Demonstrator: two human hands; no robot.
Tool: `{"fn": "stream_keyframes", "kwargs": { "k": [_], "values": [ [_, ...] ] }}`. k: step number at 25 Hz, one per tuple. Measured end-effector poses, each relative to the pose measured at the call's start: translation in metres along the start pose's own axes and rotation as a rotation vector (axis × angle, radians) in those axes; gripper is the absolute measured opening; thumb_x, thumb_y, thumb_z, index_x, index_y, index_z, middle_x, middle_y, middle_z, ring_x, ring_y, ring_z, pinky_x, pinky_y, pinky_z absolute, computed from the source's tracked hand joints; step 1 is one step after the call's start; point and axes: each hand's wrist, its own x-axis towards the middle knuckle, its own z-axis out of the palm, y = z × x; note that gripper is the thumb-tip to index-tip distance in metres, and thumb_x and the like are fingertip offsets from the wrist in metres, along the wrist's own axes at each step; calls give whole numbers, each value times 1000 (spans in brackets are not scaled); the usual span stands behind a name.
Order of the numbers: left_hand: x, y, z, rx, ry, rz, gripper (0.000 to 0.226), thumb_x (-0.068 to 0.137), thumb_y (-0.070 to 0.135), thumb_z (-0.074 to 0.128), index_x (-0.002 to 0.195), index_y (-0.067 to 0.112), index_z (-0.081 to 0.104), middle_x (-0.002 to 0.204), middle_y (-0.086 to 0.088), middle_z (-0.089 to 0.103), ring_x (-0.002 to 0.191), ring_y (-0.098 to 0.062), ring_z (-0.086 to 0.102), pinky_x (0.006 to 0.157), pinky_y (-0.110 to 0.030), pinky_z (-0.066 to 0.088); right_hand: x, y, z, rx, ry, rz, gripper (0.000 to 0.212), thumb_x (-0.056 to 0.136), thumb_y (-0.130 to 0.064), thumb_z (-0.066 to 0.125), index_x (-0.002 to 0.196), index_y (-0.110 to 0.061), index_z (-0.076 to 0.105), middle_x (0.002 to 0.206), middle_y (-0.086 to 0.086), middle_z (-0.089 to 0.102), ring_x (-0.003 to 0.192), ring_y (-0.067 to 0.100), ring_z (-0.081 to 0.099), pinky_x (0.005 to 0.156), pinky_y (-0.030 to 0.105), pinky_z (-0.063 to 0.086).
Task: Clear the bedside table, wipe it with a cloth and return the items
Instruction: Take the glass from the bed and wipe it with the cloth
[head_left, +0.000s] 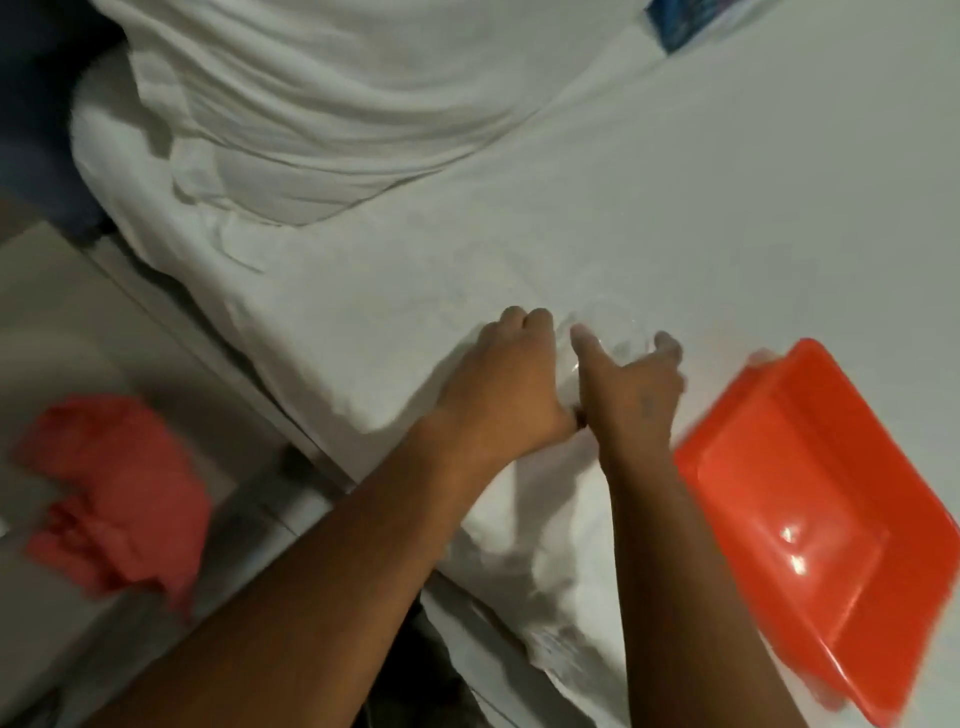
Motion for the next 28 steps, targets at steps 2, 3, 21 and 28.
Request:
{"fn": "stream_keyframes", "kwargs": {
  "k": [2, 3, 21, 28],
  "values": [
    [21, -2, 10, 32, -24, -17, 69, 73, 39, 80, 130, 13, 51, 124, -9, 61, 112, -29, 63, 90, -39, 54, 2, -1, -1, 228, -133, 106, 96, 73, -50, 83, 151, -27, 31, 137, 4, 58, 112, 24, 66, 95, 39, 57],
    [23, -7, 11, -4, -26, -30, 69, 71, 38, 80, 129, 14, 52, 122, -8, 63, 110, -28, 64, 90, -40, 55, 1, -1, -1, 259, -145, 100, 93, 67, -51, 86, 144, -32, 37, 130, 2, 63, 106, 22, 70, 91, 41, 60],
    [-233, -321, -58, -1149, 924, -864, 56, 61, 33, 85, 113, 24, 64, 101, -8, 79, 86, -22, 76, 73, -38, 61, -208, 25, 335, -807, -819, -882, 79, 86, -50, 66, 150, -18, 33, 145, 20, 36, 128, 43, 40, 103, 49, 43],
    [-241, -342, -50, -1204, 1148, -881, 55, 71, 62, 71, 108, 22, 69, 84, 7, 79, 78, -13, 76, 68, -38, 61, -213, -1, 342, -64, -1046, -445, 40, 82, -7, 62, 122, -5, 69, 100, 9, 70, 94, 25, 68, 85, 35, 54]
  ]
}}
